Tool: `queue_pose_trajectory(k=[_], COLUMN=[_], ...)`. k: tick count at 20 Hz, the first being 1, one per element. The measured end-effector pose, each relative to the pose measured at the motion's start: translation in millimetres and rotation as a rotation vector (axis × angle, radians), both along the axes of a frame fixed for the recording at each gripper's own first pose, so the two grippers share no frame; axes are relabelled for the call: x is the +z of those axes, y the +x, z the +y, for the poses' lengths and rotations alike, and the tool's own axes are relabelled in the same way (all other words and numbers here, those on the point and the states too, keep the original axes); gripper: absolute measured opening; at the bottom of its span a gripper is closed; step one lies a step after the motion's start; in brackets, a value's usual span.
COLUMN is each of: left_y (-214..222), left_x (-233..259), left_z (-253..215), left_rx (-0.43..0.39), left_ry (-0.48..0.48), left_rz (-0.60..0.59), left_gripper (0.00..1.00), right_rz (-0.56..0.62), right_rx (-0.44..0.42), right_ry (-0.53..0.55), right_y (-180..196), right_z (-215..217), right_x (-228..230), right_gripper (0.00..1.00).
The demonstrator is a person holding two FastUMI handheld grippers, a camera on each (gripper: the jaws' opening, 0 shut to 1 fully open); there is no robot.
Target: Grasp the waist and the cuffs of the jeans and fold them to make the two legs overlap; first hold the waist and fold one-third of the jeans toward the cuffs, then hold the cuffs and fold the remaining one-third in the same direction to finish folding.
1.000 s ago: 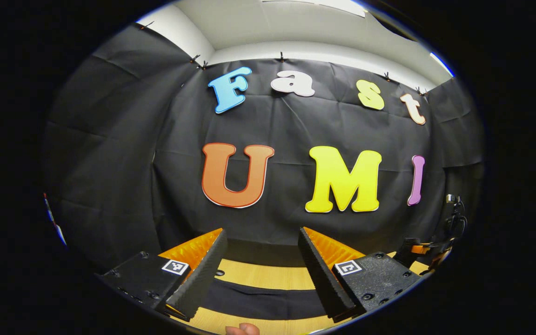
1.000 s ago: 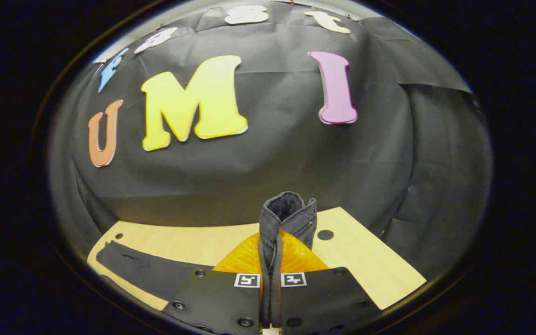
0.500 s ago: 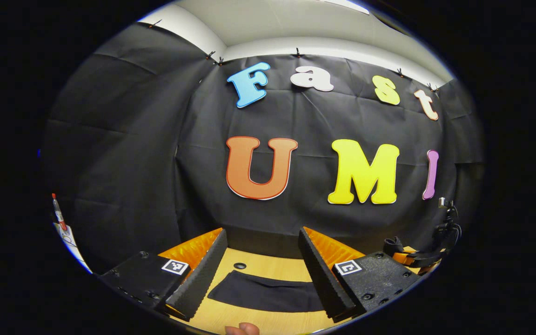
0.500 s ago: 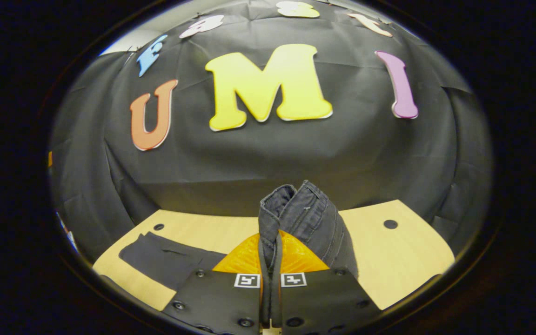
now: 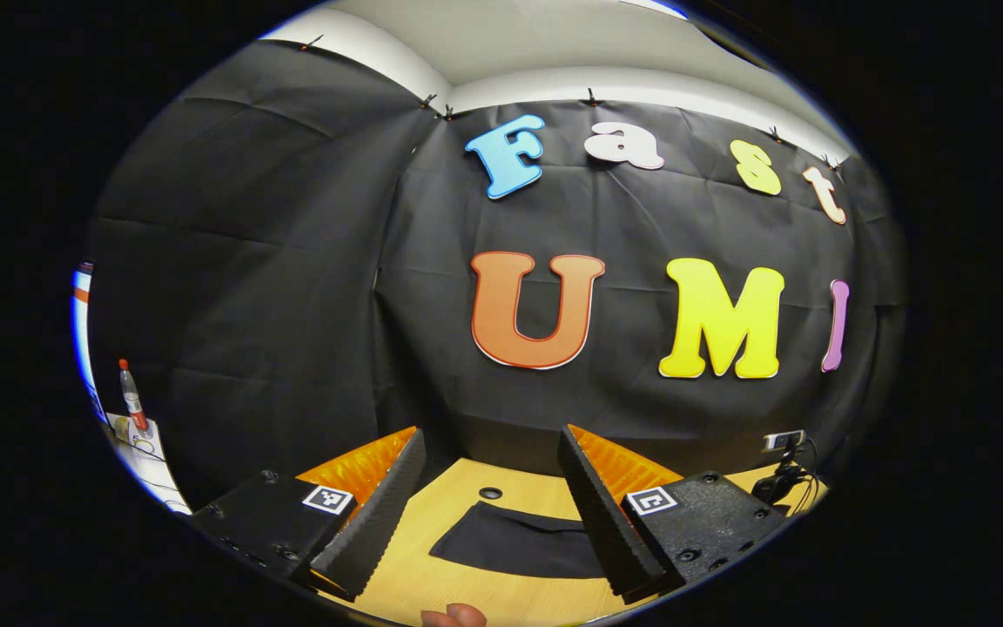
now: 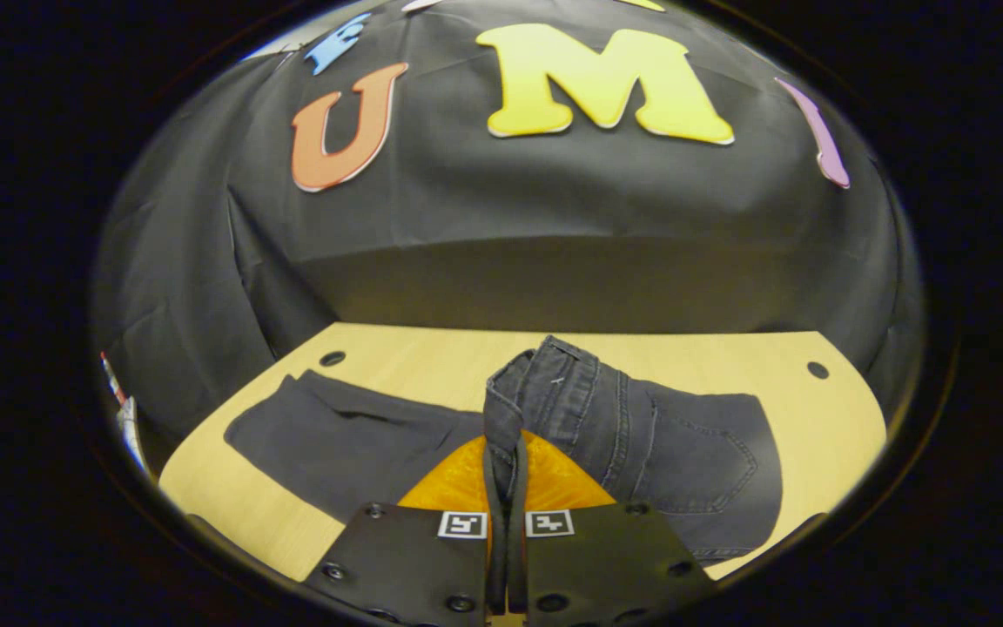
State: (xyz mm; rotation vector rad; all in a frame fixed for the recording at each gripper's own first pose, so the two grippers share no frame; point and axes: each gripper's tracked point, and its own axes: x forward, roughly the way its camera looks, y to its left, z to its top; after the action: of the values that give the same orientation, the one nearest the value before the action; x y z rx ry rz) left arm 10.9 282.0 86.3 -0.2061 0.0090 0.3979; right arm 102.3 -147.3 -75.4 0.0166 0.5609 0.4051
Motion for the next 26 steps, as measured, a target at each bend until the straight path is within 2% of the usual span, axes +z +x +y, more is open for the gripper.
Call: queue_pose_trajectory(k=[5, 6, 7, 8, 11, 12, 14, 16, 17, 22, 26], left_y=[-6, -4, -3, -1, 0, 1, 8, 19, 22, 34, 46], left_x=[-8, -9, -11, -13, -17, -21, -32, -48, -58, -121, -184], left_z=[8, 8, 8, 6, 7, 7, 6, 4, 1, -17, -42], left_rx=[0.02, 0.018, 0.015, 0.011, 0.001, -0.002, -0.006, -0.009, -0.013, -0.02, -0.013], left_ry=[-0.013, -0.02, -0.028, -0.037, -0.065, -0.081, -0.129, -0.204, -0.255, -0.526, -0.895], left_rz=[0.014, 0.014, 0.014, 0.018, 0.017, 0.018, 0.023, 0.032, 0.043, 0.094, 0.166], left_gripper=[0.98, 0.98, 0.98, 0.98, 0.98, 0.98, 0.98, 0.98, 0.98, 0.98, 0.99], right_rz=[0.061, 0.076, 0.099, 0.135, 0.082, 0.064, 0.025, -0.025, -0.06, -0.24, -0.362], right_rx=[0.018, 0.037, 0.071, 0.107, 0.164, 0.18, 0.191, 0.203, 0.209, 0.182, 0.116], right_ry=[-0.057, -0.055, -0.027, 0.004, -0.027, -0.022, -0.019, -0.009, -0.005, 0.032, 0.069], right_y=[-5, -6, -7, -12, -22, -24, -25, -24, -22, -12, -8], right_z=[-8, -6, -3, 2, 15, 21, 22, 18, 13, -30, -81], right_x=[12, 7, 11, 14, 34, 38, 50, 74, 88, 181, 254], right_gripper=[0.0, 0.04, 0.02, 0.16, 0.75, 0.87, 0.99, 0.95, 0.98, 0.98, 0.98])
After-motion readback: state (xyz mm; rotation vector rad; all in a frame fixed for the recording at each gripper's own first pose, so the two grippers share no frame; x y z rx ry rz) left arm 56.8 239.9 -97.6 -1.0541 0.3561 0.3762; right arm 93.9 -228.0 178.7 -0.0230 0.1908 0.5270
